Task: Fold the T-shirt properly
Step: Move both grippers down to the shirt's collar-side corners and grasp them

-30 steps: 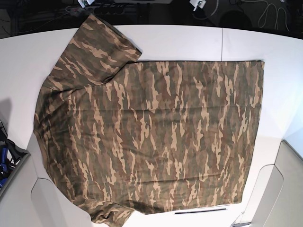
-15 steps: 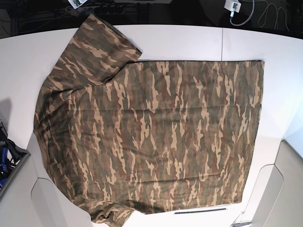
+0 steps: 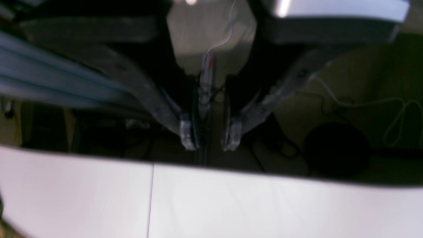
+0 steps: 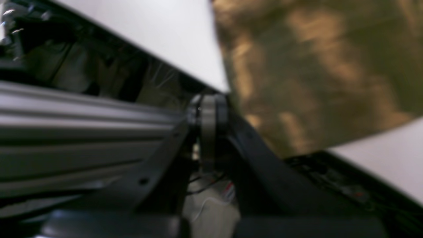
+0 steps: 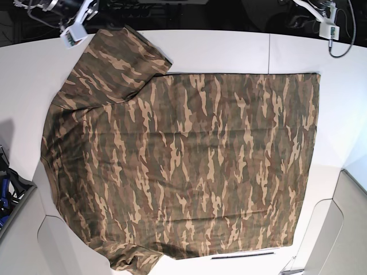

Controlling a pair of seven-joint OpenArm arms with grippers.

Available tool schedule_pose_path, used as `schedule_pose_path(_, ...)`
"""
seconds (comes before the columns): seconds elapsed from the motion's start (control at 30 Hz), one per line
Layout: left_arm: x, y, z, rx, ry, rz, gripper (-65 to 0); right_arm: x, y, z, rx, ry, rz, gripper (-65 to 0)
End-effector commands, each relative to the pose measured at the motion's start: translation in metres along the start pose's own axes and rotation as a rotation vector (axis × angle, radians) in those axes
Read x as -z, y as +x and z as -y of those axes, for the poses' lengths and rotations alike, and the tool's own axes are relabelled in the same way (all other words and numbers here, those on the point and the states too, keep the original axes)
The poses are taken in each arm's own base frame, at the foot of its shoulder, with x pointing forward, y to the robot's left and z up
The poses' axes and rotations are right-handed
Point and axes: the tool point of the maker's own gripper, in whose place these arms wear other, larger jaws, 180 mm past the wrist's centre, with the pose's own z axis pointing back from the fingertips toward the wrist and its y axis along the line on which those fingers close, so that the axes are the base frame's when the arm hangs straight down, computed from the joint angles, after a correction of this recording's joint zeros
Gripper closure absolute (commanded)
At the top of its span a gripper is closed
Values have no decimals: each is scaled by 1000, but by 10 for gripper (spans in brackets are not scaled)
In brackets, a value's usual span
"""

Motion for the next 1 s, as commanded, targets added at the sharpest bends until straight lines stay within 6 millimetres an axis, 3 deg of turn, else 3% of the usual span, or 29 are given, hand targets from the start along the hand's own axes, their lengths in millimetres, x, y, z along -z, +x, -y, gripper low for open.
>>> schedule_pose_path(0.0, -8, 12, -1, 7, -4, 41, -156, -7, 13, 3, -2, -4, 44, -9)
schedule_pose_path(0.23, -25, 46, -13, 2, 10, 142, -157, -37, 48, 64, 16, -215, 146, -234)
schedule_pose_path(0.33, -25, 51, -16, 28, 10, 138, -272, -50, 56, 91, 48, -329, 156, -296)
schedule_pose_path(0.43, -25, 57, -18, 44, 8, 146, -380, -55, 53, 109, 59, -398, 129, -302)
schedule_pose_path(0.7, -17, 84, -25, 123, 20, 178, -385, -48, 31, 135, 157, -437, 103, -302)
schedule_pose_path(0.97, -8, 111, -47, 153, 37, 206, -385, -22, 1, 122, 289, -341, 102, -302)
